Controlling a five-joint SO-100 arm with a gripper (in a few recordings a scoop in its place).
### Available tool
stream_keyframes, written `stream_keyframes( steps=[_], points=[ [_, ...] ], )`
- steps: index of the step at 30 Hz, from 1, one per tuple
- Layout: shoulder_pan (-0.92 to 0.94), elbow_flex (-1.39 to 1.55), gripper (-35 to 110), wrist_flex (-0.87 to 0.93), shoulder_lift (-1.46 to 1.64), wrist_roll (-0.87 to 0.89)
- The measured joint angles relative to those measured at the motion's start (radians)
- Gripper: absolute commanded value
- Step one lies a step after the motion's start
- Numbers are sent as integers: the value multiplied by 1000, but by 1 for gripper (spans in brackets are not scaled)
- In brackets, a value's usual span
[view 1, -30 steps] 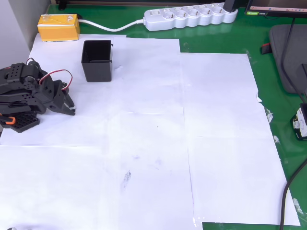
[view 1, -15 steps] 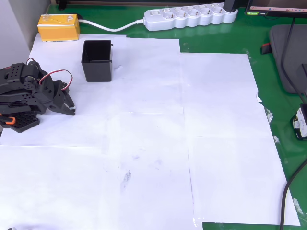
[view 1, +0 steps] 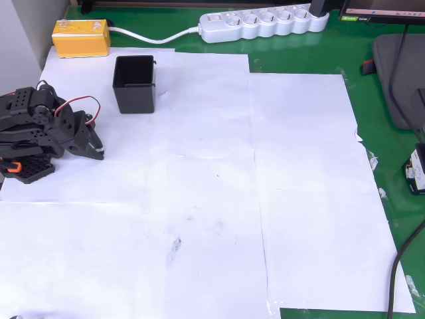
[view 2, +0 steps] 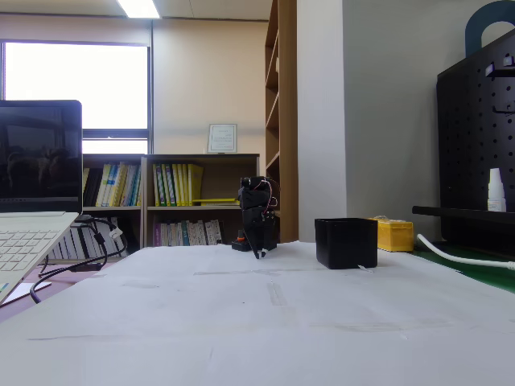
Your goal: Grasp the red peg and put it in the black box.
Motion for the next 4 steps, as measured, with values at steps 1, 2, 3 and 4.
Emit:
stream_keyframes(
  steps=[1, 2, 3, 4],
  points=[
    [0, 0, 0, 0, 0, 0],
    [0, 0, 0, 0, 0, 0],
    [0, 0, 0, 0, 0, 0],
    [0, 0, 0, 0, 0, 0]
  ],
)
